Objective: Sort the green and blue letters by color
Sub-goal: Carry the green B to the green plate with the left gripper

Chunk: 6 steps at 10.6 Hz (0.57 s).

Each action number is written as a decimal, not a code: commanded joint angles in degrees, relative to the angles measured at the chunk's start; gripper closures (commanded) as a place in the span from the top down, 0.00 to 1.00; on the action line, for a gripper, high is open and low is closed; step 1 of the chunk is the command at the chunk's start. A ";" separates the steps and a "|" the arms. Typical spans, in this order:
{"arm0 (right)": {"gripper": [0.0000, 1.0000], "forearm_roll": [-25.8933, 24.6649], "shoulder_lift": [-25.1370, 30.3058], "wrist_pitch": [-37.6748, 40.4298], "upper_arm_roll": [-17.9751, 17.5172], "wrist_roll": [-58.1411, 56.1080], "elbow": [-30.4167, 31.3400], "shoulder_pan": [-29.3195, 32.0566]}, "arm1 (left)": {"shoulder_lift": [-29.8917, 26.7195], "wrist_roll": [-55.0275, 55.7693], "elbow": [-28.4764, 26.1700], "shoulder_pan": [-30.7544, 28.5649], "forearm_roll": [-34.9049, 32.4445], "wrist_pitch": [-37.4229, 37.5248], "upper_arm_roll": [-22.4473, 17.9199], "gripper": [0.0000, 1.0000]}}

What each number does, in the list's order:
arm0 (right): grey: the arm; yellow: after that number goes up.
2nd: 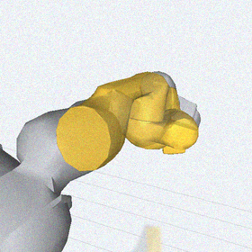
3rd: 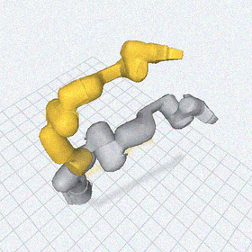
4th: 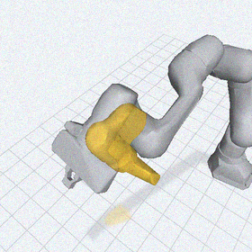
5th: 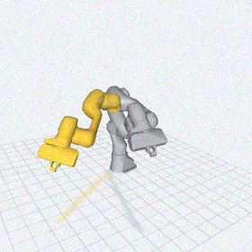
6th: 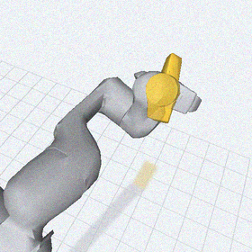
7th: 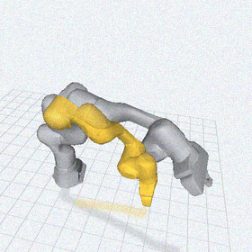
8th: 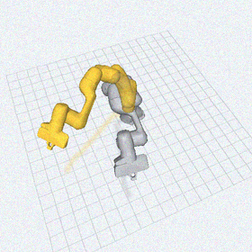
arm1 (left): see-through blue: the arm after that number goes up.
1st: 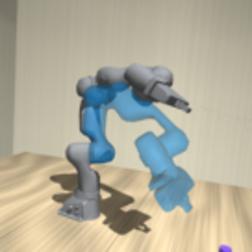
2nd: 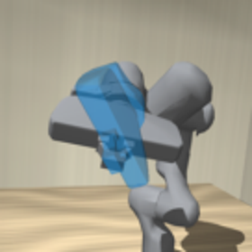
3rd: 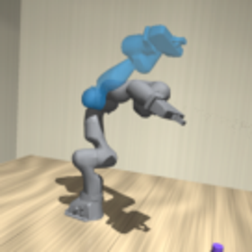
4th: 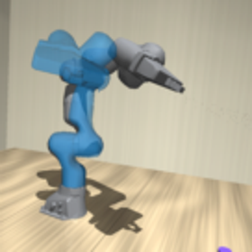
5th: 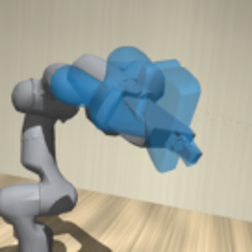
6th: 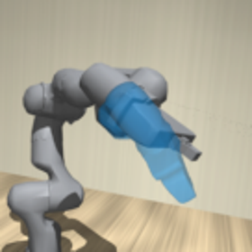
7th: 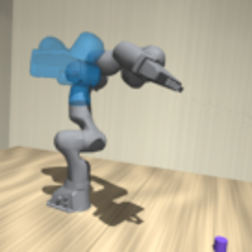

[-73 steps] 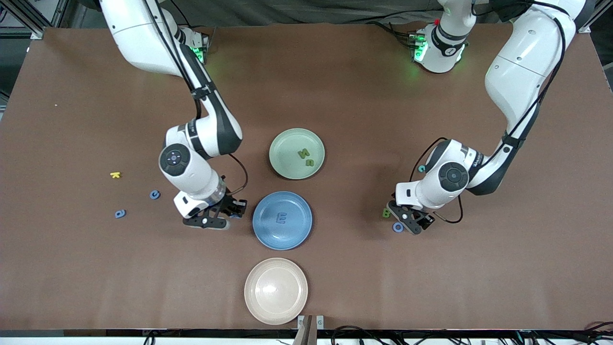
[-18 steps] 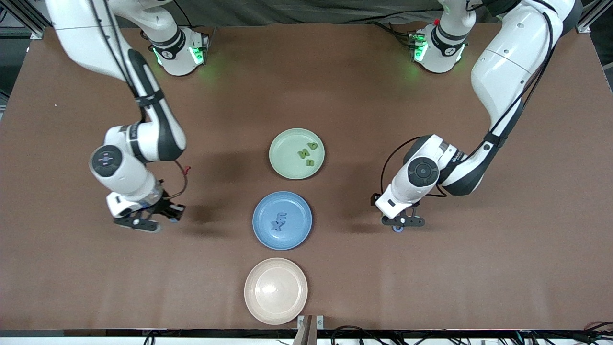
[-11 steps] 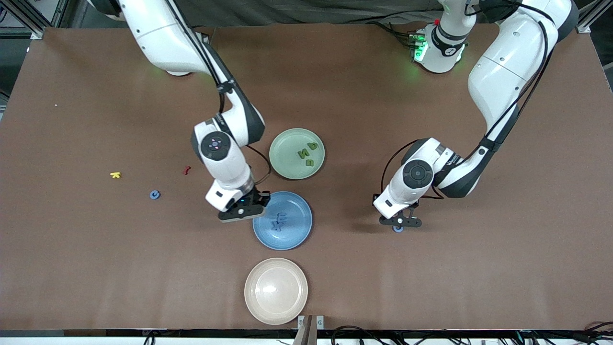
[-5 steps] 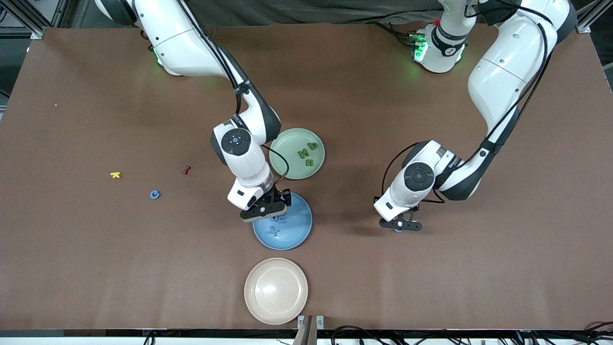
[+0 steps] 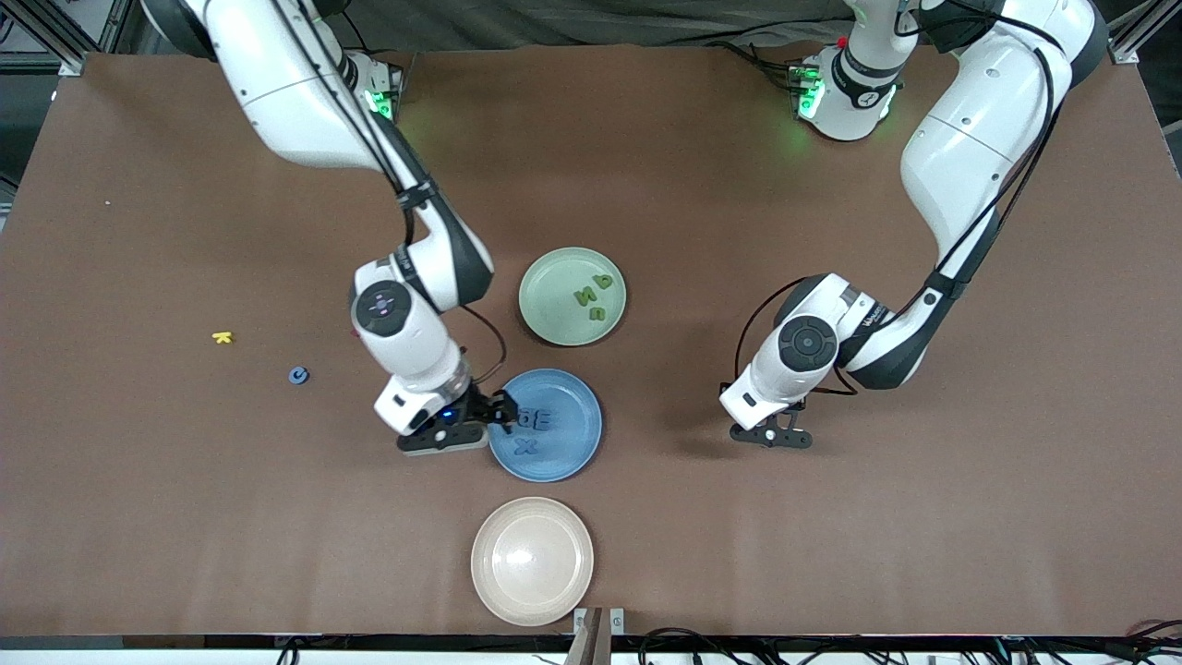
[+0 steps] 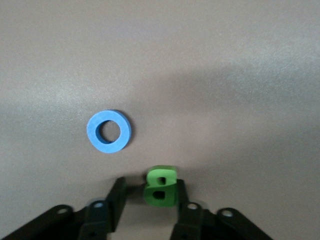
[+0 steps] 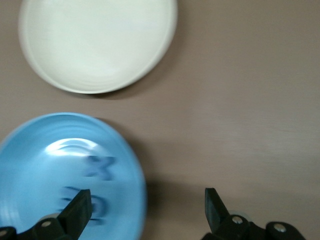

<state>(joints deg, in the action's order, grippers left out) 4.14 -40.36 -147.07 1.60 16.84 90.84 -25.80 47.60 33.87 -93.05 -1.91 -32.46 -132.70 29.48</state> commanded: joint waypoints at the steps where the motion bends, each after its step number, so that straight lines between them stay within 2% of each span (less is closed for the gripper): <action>1: 1.00 -0.98 6.94 0.73 -2.65 -6.96 10.90 8.55 | 1.00 -2.83 1.81 0.59 -1.38 0.07 -0.39 0.01; 4: 1.00 -1.06 11.87 0.90 -2.57 -15.77 19.61 15.76 | -0.49 -2.40 1.47 0.42 -0.59 0.51 0.22 0.00; 6: 1.00 -1.15 14.16 0.73 -2.57 -17.45 24.45 20.68 | -1.46 -0.49 1.29 -0.11 2.91 5.49 5.12 0.00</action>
<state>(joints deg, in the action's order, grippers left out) 4.09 -31.75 -146.20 0.46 1.03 107.21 -10.27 47.59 32.16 -91.85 -1.72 -32.43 -132.30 30.21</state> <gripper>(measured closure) 0.000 0.722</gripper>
